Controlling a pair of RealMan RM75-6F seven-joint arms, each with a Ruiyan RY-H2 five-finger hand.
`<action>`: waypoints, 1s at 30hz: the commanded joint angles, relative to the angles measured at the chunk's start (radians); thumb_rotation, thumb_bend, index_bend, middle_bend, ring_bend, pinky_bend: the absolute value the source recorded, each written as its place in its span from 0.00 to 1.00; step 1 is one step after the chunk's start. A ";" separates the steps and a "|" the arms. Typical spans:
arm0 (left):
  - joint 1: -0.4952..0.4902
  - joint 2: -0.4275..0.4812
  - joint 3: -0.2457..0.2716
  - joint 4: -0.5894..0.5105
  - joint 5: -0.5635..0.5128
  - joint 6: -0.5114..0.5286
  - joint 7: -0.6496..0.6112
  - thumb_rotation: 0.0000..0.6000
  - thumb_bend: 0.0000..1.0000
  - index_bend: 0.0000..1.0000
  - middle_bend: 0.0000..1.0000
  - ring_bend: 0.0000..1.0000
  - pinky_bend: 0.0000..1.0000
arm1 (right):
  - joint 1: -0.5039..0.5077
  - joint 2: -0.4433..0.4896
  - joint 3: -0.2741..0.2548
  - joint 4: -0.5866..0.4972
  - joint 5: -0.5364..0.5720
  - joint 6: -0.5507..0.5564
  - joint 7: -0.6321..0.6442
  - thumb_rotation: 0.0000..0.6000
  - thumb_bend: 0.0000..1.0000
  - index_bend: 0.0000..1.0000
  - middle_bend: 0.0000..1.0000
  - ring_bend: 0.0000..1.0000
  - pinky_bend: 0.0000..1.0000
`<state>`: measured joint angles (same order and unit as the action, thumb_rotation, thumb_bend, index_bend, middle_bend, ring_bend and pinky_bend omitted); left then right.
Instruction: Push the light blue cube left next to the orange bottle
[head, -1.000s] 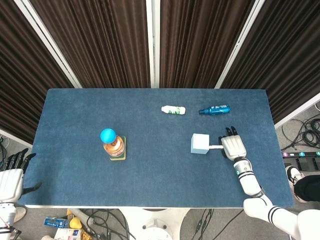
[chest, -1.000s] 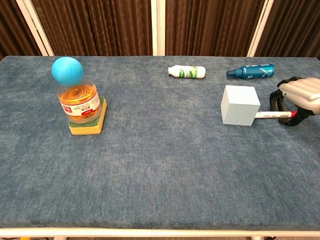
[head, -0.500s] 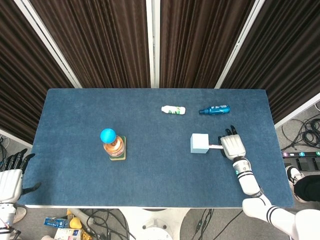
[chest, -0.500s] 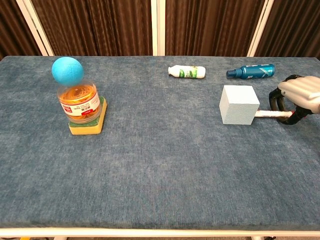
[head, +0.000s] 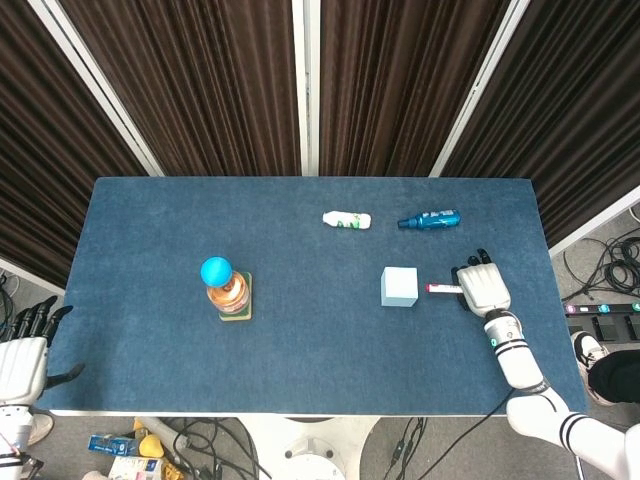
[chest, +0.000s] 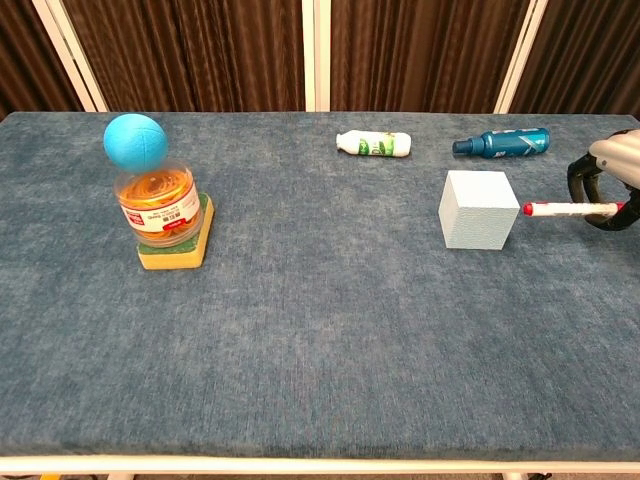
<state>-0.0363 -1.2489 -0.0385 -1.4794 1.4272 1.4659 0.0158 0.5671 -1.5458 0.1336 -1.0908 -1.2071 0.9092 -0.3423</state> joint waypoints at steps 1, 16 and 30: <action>0.000 0.001 0.000 -0.001 -0.002 -0.002 0.000 1.00 0.15 0.22 0.16 0.10 0.10 | 0.016 -0.008 0.004 0.000 0.009 -0.017 -0.015 1.00 0.48 0.75 0.65 0.24 0.13; 0.013 0.002 0.004 0.001 -0.006 0.007 -0.011 1.00 0.15 0.22 0.16 0.10 0.10 | 0.151 -0.149 0.071 0.004 0.074 -0.089 -0.088 1.00 0.48 0.76 0.66 0.24 0.13; 0.023 0.014 0.005 -0.019 -0.003 0.023 0.005 1.00 0.15 0.22 0.16 0.10 0.10 | 0.286 -0.267 0.103 0.032 0.128 -0.132 -0.197 1.00 0.48 0.77 0.66 0.26 0.13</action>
<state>-0.0133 -1.2346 -0.0329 -1.4982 1.4243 1.4888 0.0211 0.8497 -1.8114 0.2363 -1.0572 -1.0831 0.7780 -0.5347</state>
